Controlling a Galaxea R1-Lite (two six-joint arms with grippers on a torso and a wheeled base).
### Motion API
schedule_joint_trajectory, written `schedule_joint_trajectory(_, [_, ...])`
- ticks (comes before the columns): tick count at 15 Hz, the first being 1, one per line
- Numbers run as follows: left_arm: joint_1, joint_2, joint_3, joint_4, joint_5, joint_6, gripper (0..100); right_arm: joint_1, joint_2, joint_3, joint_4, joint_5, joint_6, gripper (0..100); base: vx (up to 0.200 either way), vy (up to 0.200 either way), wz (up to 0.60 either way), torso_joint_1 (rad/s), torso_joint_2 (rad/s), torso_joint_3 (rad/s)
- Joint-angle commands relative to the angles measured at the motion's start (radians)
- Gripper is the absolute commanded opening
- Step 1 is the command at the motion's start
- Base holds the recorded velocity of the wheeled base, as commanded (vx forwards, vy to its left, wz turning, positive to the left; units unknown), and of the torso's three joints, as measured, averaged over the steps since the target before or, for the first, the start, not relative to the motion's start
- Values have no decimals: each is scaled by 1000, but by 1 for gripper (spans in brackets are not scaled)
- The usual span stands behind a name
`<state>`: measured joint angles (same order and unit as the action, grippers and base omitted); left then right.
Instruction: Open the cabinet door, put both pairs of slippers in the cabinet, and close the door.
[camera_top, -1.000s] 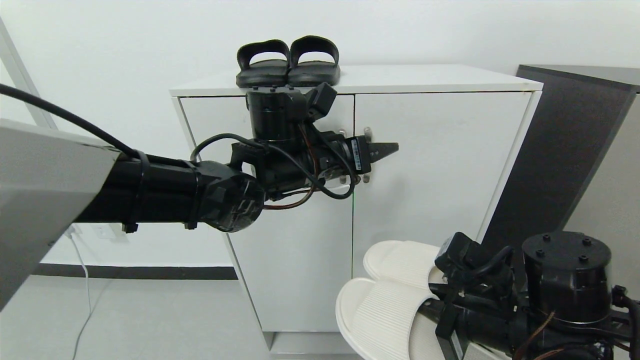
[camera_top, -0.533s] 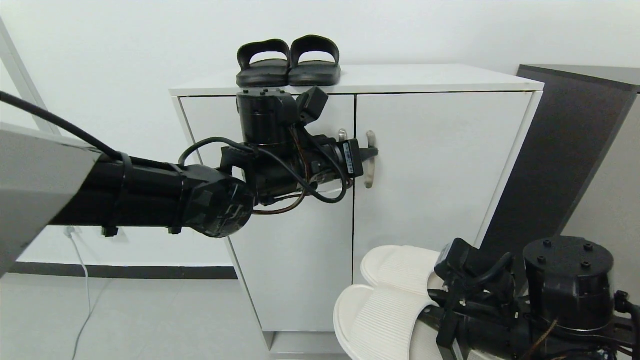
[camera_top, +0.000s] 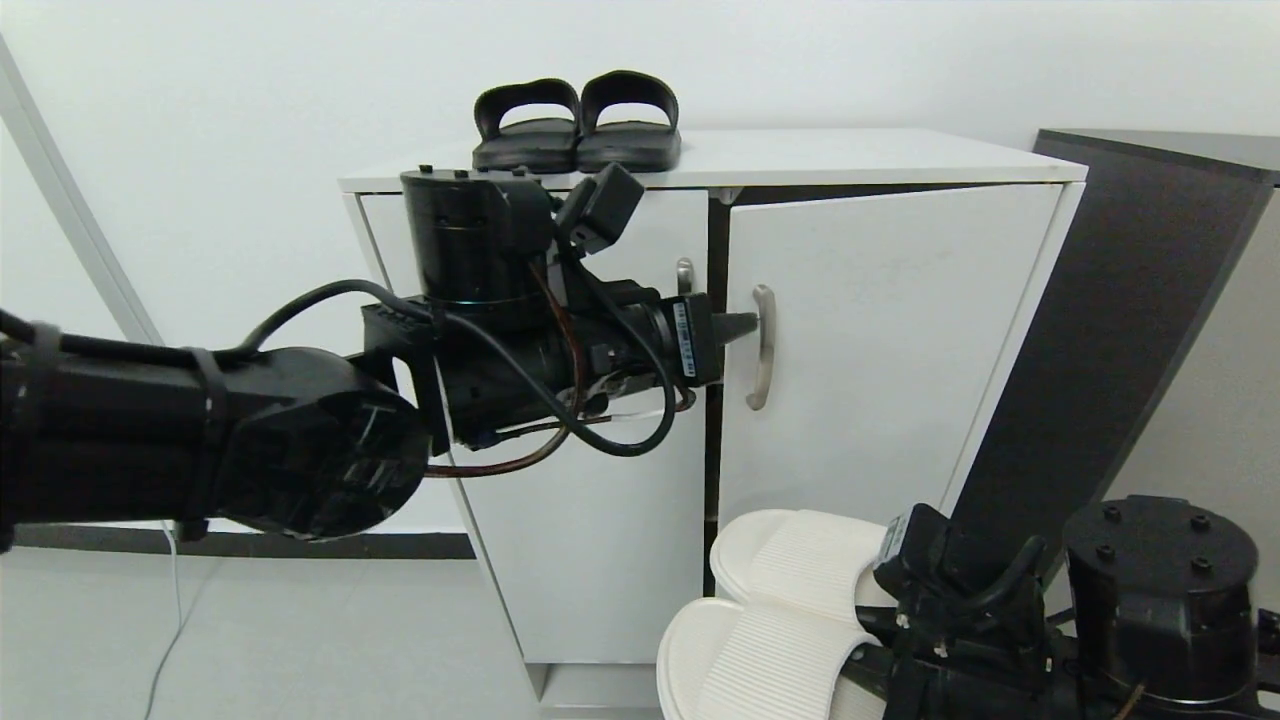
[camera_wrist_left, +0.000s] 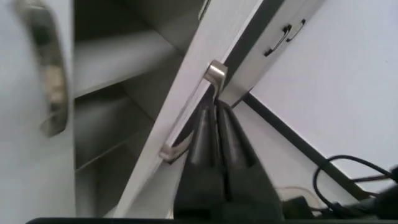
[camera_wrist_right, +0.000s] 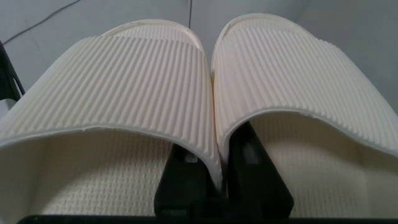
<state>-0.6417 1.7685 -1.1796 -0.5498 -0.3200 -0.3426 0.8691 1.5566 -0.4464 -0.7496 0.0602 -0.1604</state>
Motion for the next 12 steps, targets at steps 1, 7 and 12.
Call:
schedule_joint_trajectory(1, [0, -84, 49, -1, -2, 0, 0, 1, 0, 0, -1, 0, -1, 0, 0, 0, 0, 0, 0, 0])
schedule_joint_trajectory(7, [91, -32, 5, -9, -17, -75, 0, 7, 0, -2, -2, -5, -1, 0, 0, 0, 0, 0, 0, 0])
schedule_joint_trajectory(12, [96, 71, -81, -64, -14, -115, 0, 8, 5, -2, -1, -5, -1, 0, 0, 0, 0, 0, 0, 0])
